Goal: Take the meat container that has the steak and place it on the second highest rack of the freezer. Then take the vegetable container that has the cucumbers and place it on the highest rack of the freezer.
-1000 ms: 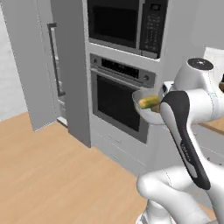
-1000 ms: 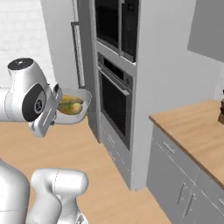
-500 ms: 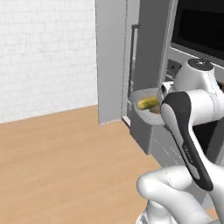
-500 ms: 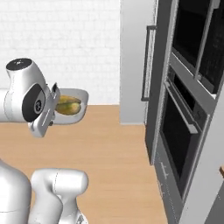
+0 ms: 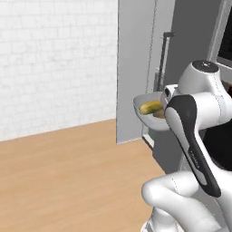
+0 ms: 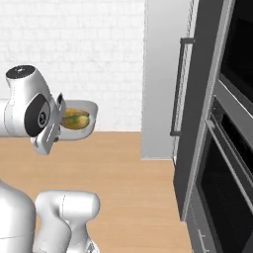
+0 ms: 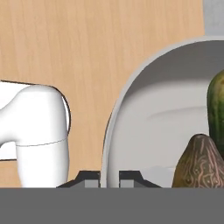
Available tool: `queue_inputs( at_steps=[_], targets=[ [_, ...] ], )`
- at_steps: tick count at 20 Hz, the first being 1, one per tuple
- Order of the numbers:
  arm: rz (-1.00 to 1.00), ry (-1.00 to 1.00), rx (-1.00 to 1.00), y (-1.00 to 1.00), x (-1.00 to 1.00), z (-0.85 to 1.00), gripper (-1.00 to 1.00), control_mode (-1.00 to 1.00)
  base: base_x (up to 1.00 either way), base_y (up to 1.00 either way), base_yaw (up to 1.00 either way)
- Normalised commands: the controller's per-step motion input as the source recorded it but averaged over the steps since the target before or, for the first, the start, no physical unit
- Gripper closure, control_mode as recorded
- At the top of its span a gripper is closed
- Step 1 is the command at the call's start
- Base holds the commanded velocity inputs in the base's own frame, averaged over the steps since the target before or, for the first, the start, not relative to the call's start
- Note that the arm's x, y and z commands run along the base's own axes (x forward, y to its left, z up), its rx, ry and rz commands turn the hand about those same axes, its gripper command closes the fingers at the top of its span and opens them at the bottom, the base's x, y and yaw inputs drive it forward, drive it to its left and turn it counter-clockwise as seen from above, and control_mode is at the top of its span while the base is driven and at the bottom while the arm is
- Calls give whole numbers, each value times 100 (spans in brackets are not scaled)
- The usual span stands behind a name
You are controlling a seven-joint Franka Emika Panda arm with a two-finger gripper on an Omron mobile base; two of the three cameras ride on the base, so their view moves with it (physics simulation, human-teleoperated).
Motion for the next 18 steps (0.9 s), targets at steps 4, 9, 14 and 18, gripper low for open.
queue_inputs(
  at_steps=[4, 9, 14, 18],
  targets=[
    [0, 0, 0, 0, 0, 0, 100, 100, 100, 90, -14],
    [0, 0, 0, 0, 0, 0, 100, 100, 66, 87, -56],
    [0, 0, 0, 0, 0, 0, 100, 100, 57, 61, -74],
    [0, 0, 0, 0, 0, 0, 100, 100, 66, 65, -72]
  ],
)
